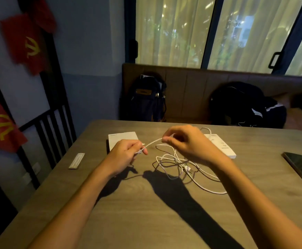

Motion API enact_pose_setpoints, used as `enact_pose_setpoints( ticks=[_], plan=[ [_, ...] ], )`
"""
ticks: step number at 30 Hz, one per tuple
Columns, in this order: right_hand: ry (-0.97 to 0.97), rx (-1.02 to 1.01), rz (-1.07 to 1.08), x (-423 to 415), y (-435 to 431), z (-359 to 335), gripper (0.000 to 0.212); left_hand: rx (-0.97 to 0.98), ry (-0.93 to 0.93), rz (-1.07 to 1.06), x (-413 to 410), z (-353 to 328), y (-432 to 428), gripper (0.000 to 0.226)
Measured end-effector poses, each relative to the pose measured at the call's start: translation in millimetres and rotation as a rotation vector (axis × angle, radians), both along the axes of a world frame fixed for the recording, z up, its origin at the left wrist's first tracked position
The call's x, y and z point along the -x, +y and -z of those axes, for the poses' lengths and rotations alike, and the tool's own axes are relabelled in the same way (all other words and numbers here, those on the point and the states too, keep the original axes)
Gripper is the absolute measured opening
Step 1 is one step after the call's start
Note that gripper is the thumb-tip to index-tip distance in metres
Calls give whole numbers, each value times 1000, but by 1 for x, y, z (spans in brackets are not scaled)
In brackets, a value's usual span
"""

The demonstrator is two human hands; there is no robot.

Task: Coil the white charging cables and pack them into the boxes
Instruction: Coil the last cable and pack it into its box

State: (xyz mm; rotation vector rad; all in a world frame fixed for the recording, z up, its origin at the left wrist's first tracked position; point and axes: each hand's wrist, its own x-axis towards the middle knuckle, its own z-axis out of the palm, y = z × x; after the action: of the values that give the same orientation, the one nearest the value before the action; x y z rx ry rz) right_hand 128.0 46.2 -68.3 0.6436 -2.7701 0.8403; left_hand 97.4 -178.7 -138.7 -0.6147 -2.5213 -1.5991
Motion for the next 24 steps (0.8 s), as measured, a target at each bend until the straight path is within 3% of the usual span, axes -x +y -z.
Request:
enact_pose_setpoints(
  ticks=[2, 5, 8, 10, 12, 13, 15, 17, 20, 24],
  plan=[
    [38, 128, 48, 8, 11, -3, 18, -249, -235, 239, -9, -7, 1, 44],
    [58, 154, 62, 13, 4, 13, 20, -777, -512, 481, -26, -21, 14, 45],
    [16, 124, -10, 11, -14, 33, 24, -1207, -605, 609, -36, -27, 29, 45],
    [-87, 59, -49, 5, -26, 43, 29, -1371, -566, 505, -34, -27, 32, 46],
    [-185, -96, -96, -4, -35, 52, 26, -1280, -435, 317, -25, -23, 30, 43],
    [-209, -163, -117, -8, -37, 54, 23, -1084, -325, 200, -21, -19, 27, 41],
    [-218, -200, -145, -16, -40, 52, 20, -468, -10, -27, -17, -10, 23, 37],
    [-209, -167, -162, -20, -37, 38, 21, -50, 188, -57, -17, 0, 25, 33],
    [-128, -86, -124, -19, -23, 12, 20, 0, 191, 37, -17, 5, 27, 29],
    [-42, 136, -31, -5, 2, 4, 25, -249, -117, 224, -17, -3, 25, 38]
  ],
)
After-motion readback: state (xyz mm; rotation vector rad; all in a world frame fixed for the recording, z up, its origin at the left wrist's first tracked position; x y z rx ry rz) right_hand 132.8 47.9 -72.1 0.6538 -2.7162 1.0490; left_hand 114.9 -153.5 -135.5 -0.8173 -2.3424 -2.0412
